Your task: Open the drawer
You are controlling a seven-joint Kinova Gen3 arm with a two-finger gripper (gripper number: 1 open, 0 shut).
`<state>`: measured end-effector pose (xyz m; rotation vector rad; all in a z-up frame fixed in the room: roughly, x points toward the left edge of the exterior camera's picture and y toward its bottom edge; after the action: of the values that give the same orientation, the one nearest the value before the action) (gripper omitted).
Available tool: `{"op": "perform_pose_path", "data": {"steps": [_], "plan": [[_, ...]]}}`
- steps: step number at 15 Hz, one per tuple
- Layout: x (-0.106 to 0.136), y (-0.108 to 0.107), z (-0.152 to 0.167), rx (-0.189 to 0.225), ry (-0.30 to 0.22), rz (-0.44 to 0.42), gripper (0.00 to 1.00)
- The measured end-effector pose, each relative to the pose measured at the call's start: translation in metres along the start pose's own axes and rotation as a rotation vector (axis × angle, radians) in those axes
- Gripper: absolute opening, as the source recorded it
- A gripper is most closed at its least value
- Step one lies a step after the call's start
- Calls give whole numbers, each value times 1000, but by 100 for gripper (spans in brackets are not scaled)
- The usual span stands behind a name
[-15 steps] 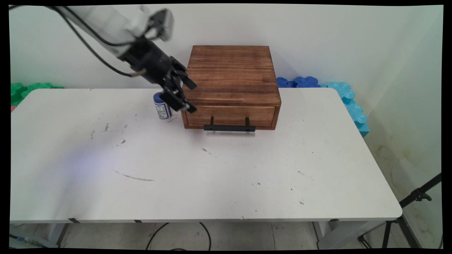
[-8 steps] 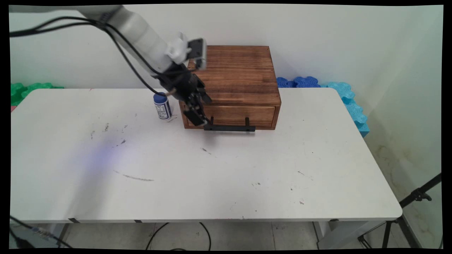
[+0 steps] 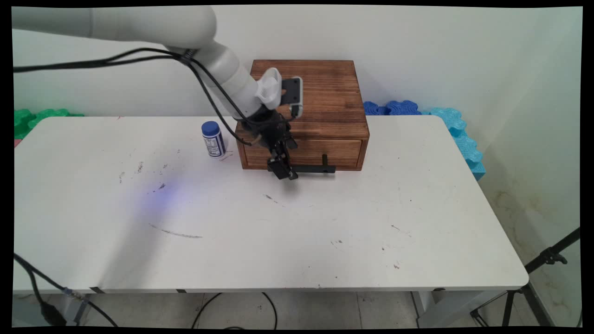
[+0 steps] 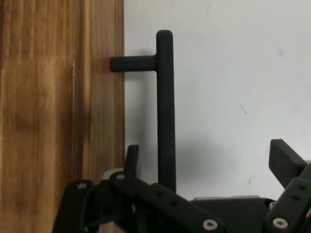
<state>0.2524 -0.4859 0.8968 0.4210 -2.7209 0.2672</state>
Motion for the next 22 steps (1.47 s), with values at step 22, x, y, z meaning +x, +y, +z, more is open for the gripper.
{"op": "perform_pose_path", "data": {"steps": [22], "plan": [[9,4,77,-32,-48,21,100]]}}
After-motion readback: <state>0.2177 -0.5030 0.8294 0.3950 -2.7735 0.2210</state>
